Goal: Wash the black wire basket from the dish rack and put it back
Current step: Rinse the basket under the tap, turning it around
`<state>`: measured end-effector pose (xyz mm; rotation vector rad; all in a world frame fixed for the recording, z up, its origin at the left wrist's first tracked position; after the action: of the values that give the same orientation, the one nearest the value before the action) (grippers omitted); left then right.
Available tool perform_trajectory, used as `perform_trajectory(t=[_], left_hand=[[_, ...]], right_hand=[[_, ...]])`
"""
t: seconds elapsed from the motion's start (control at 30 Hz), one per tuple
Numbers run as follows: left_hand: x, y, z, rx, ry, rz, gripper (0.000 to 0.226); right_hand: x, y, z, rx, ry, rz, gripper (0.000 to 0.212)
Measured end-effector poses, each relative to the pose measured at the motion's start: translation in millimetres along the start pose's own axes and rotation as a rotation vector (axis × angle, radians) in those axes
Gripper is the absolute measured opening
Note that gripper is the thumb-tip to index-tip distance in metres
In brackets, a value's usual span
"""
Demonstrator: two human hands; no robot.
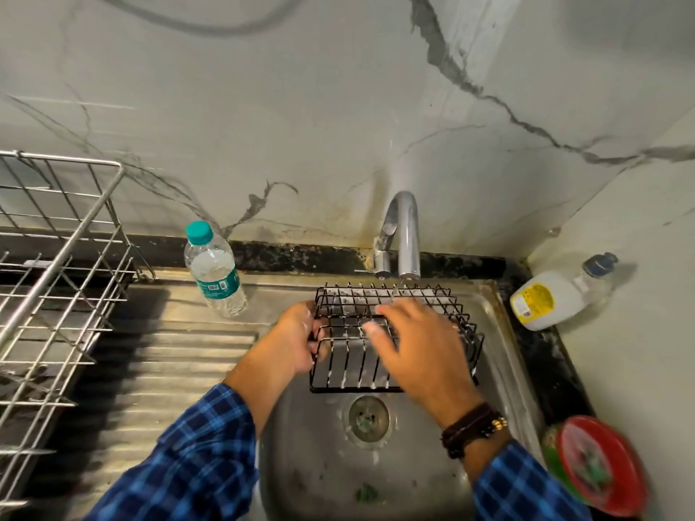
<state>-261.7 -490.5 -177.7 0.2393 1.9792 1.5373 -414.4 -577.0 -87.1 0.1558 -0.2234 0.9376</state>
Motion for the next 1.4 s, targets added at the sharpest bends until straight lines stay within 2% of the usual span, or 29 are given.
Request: perform_trajectory(t=[0.1, 0.2, 0.27, 0.4, 0.47, 0.53, 0.67, 0.83, 0.9, 1.0, 1.1, 1.2, 1.3, 1.4], left_hand=[[0, 5, -4, 0.012, -0.077, -0.034, 0.030], [10, 9, -14, 0.018, -0.100, -0.063, 0.034], [19, 1, -16, 0.011, -0.041, -0.066, 0.036], [31, -6, -19, 0.053, 0.100, -0.164, 0.034], [35, -1, -21, 0.090, 0.139, -0.190, 0.030], [39, 3, -21, 0.115, 0.128, -0.168, 0.035], [35, 8, -6, 0.007, 0.089, -0.131, 0.037], [25, 25, -27, 0.061, 0.001, -0.191, 0.039], [22, 30, -40, 0.066, -0.017, -0.220, 0.038], [15, 34, -61, 0.086, -0.065, -0.300, 0.042], [14, 39, -68, 0.092, -0.083, -0.333, 0.046], [15, 39, -53, 0.052, -0.144, -0.360, 0.049], [17, 33, -36, 0.016, -0.160, -0.361, 0.050], [19, 30, -33, 0.034, -0.170, -0.357, 0.052]], right_hand=[[-53, 2, 4, 0.001, 0.079, -0.269, 0.054], [-55, 2, -10, 0.098, 0.027, -0.325, 0.057], [-30, 3, -22, 0.153, -0.010, -0.252, 0.065], [52, 6, -37, 0.200, 0.008, 0.125, 0.063], [64, 5, -40, 0.190, 0.032, 0.215, 0.065], [47, 1, -36, 0.150, 0.067, 0.184, 0.064], [-21, 12, -24, 0.104, 0.128, -0.037, 0.065], [-35, 23, -7, -0.172, 0.017, -0.175, 0.067], [-32, 24, -3, -0.227, 0.012, -0.213, 0.065], [-16, 21, -8, -0.190, -0.015, -0.150, 0.054], [-1, 17, -12, -0.184, -0.097, -0.077, 0.054], [5, 18, -13, -0.203, -0.068, -0.021, 0.052], [17, 16, -23, -0.144, -0.051, 0.084, 0.050], [21, 10, -27, -0.125, -0.087, 0.069, 0.049]])
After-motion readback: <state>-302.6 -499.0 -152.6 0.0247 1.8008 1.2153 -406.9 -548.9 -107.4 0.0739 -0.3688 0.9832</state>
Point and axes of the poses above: each hand's wrist, its own y-axis away from the middle knuckle, its own z-axis out of the back of the hand, x = y × z, the point moved 6 cm from there along -y, towards the middle knuckle, and after that the axes turned 8 degrees about z, right-handed, at the moved point
